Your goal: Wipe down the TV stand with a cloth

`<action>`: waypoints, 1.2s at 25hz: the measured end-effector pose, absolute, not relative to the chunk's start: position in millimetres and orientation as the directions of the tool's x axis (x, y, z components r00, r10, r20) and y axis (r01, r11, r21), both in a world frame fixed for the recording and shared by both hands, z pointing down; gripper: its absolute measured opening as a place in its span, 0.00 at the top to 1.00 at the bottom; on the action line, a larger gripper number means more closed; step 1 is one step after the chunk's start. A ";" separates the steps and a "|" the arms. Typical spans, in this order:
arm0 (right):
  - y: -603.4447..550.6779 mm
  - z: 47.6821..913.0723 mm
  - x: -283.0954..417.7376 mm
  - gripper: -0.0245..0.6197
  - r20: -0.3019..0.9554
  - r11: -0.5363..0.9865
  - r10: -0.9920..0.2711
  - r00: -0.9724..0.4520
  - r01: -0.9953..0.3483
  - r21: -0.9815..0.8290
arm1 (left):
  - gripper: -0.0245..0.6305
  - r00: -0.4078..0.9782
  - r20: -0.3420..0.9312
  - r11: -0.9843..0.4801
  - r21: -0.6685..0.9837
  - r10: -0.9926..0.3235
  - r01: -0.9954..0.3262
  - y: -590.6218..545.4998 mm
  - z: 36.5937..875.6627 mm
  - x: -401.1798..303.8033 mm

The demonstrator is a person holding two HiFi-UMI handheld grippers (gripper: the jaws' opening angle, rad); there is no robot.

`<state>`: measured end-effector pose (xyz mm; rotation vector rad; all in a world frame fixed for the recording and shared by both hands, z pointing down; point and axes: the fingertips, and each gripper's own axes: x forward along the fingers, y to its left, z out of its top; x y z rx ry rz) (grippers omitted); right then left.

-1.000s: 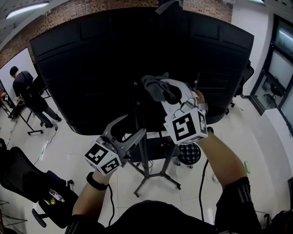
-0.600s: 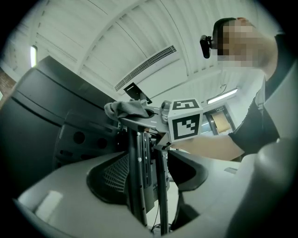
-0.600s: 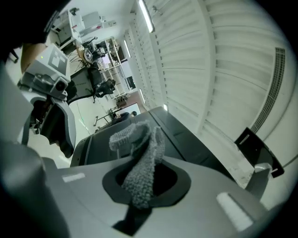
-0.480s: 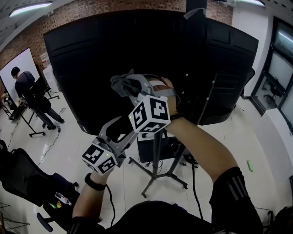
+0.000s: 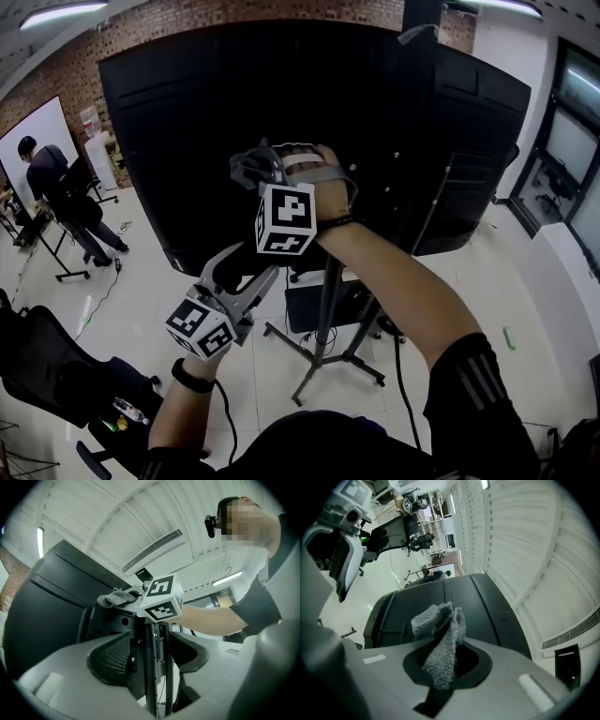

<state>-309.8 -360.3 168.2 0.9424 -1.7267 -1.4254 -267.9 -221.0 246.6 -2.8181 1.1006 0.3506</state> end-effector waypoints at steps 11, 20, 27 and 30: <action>-372.7 173.6 -248.4 0.92 0.054 0.051 -0.947 -0.317 0.020 0.999 | 0.53 0.763 -0.253 -0.788 0.000 -0.595 -0.615 -224.8 255.2 -250.2; -328.8 168.6 -266.6 0.92 0.081 0.153 -0.881 -0.467 -0.120 0.981 | 0.53 0.775 -0.253 -0.803 0.015 -0.580 -0.596 -224.9 259.6 -242.7; -334.6 211.7 -320.8 0.92 0.160 0.225 -0.828 -0.538 -0.058 0.973 | 0.53 0.742 -0.227 -0.766 0.028 -0.631 -0.642 -218.4 270.2 -263.8; -342.4 226.9 -330.3 0.92 0.192 0.261 -0.818 -0.543 -0.051 0.964 | 0.53 0.726 -0.219 -0.750 0.044 -0.652 -0.660 -217.6 281.0 -274.4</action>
